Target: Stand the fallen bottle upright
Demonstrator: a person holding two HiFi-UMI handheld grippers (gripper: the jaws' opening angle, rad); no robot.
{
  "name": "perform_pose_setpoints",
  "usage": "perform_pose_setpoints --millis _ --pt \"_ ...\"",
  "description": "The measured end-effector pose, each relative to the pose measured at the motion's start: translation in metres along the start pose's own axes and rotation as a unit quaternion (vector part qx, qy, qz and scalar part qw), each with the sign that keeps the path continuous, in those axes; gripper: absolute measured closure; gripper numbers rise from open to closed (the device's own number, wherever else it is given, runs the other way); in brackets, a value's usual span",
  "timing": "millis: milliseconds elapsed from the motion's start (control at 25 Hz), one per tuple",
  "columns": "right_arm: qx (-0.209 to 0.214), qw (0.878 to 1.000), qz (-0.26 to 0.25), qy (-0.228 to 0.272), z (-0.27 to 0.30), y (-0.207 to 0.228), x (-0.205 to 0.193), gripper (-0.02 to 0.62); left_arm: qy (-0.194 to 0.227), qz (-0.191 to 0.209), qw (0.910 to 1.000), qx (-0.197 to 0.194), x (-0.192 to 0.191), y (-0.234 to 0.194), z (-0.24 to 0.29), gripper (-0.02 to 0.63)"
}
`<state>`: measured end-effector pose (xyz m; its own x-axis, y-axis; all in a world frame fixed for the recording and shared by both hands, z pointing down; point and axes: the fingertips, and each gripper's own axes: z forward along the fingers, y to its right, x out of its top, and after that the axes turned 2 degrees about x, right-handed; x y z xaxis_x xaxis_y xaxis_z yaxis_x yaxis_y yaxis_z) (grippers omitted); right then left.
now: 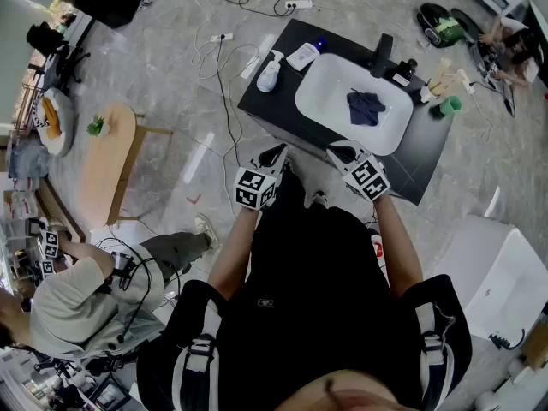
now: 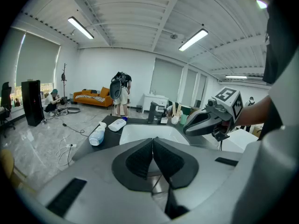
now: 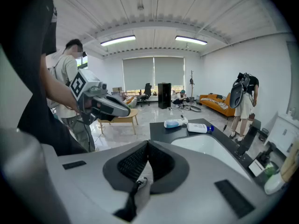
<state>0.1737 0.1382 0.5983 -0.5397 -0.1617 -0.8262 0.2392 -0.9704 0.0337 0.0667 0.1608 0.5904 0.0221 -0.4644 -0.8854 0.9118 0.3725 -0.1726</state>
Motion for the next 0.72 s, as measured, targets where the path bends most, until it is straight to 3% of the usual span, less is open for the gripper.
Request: perform_pose_setpoints --millis 720 --pt "0.005 1.0 0.016 -0.009 0.012 0.012 0.005 0.535 0.011 -0.014 0.9998 0.008 0.015 -0.023 0.006 0.589"
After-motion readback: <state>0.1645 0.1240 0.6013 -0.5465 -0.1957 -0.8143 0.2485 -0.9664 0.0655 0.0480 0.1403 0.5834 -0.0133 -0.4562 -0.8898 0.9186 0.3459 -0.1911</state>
